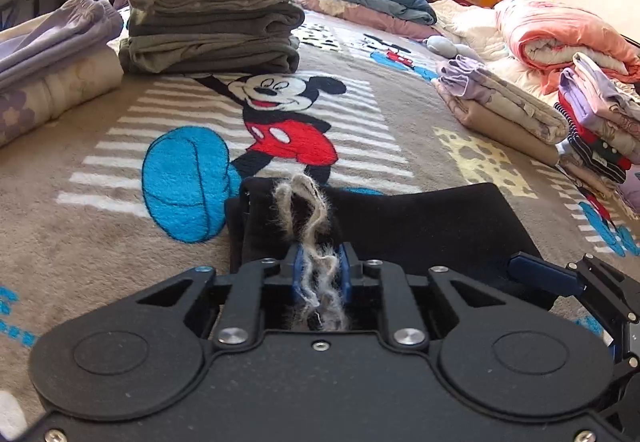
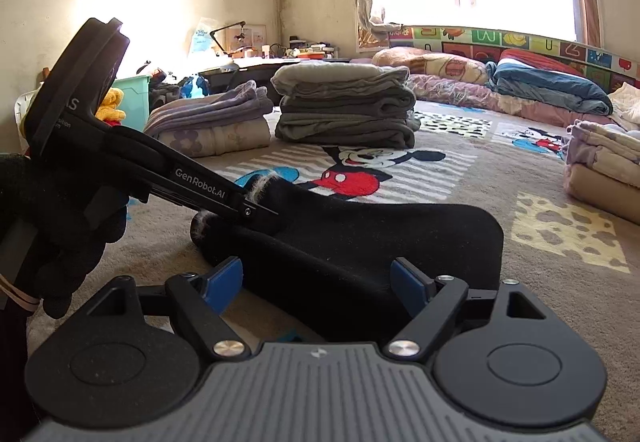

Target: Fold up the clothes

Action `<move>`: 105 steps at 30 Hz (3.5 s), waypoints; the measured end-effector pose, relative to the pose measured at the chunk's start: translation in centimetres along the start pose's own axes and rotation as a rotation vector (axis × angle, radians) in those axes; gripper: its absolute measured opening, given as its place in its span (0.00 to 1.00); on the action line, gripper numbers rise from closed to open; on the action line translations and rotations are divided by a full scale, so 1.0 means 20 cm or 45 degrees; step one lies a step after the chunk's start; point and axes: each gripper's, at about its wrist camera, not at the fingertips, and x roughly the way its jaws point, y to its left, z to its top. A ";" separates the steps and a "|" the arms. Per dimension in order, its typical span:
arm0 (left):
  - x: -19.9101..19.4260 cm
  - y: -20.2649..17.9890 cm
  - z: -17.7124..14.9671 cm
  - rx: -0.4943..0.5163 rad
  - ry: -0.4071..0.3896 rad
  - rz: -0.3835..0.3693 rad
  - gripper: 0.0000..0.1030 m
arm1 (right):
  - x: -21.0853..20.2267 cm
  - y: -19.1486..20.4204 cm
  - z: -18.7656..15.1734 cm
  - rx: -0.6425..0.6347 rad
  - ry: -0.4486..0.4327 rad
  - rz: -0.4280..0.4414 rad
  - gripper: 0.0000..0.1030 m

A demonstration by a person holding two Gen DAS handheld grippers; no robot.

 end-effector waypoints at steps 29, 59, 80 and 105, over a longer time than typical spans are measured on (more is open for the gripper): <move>0.11 0.03 0.09 0.301 -0.089 -0.008 0.27 | 0.10 -0.25 0.20 -0.069 0.036 -0.012 0.66; -0.09 0.08 -0.01 0.222 -0.096 -0.007 0.53 | 0.00 -0.08 0.05 -0.049 0.169 0.024 0.74; 0.07 0.34 -0.02 -0.525 0.069 -0.212 0.55 | 0.15 -0.61 -0.14 1.059 0.056 0.066 0.62; 0.08 0.11 -0.05 -0.517 0.193 -0.416 0.68 | -0.28 -0.76 -0.31 1.205 0.010 -0.079 0.67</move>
